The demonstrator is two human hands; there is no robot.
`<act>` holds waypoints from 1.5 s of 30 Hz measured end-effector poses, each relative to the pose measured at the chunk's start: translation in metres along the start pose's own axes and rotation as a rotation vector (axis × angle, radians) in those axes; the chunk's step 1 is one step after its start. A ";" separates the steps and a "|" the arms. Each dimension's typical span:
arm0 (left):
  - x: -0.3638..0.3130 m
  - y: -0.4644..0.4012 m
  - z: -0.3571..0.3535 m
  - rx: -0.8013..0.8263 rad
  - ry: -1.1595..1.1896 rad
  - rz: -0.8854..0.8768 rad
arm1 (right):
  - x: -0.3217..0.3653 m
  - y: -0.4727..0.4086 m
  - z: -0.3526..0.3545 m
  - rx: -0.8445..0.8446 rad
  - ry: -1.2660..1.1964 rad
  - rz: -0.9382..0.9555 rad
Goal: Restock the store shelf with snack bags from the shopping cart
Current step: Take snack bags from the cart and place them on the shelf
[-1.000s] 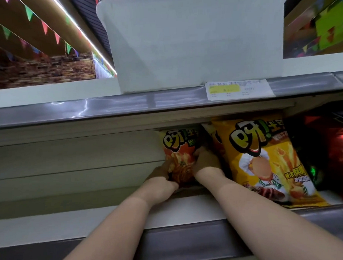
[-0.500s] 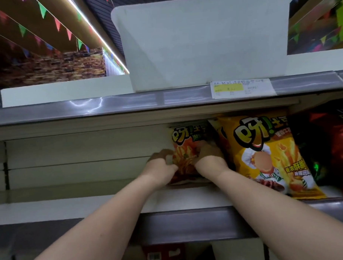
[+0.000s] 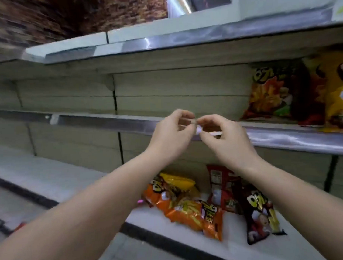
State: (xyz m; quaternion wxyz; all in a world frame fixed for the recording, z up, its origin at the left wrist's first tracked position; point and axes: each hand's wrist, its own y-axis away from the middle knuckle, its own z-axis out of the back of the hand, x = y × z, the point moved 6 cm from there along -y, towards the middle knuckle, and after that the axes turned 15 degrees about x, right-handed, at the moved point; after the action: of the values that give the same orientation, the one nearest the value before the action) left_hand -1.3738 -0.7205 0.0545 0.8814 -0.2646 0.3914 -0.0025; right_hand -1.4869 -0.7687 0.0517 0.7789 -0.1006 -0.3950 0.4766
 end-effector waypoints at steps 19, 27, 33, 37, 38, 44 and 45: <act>0.272 0.343 -0.029 0.191 0.073 0.962 | -0.052 0.200 -0.340 0.803 -0.245 -0.403; 0.309 0.405 -0.128 0.334 0.205 1.175 | -0.120 0.279 -0.371 1.012 -0.222 -0.600; 0.320 0.416 -0.197 0.460 0.239 1.238 | -0.180 0.309 -0.368 1.034 -0.152 -0.764; 0.327 0.407 -0.232 0.571 0.194 1.216 | -0.212 0.328 -0.367 1.053 -0.034 -0.813; 0.328 0.402 -0.239 0.590 0.180 1.202 | -0.218 0.333 -0.367 1.069 0.001 -0.827; 0.330 0.376 -0.270 0.713 0.086 1.123 | -0.238 0.361 -0.377 1.146 0.047 -0.894; 0.332 0.375 -0.275 0.734 0.076 1.123 | -0.239 0.365 -0.379 1.152 0.037 -0.914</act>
State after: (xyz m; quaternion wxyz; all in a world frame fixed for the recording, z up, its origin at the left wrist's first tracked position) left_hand -1.4100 -0.5960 -0.5020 0.7673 0.2964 0.4740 0.3143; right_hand -1.5153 -0.6902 -0.5204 0.8358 0.4913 -0.0713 0.2346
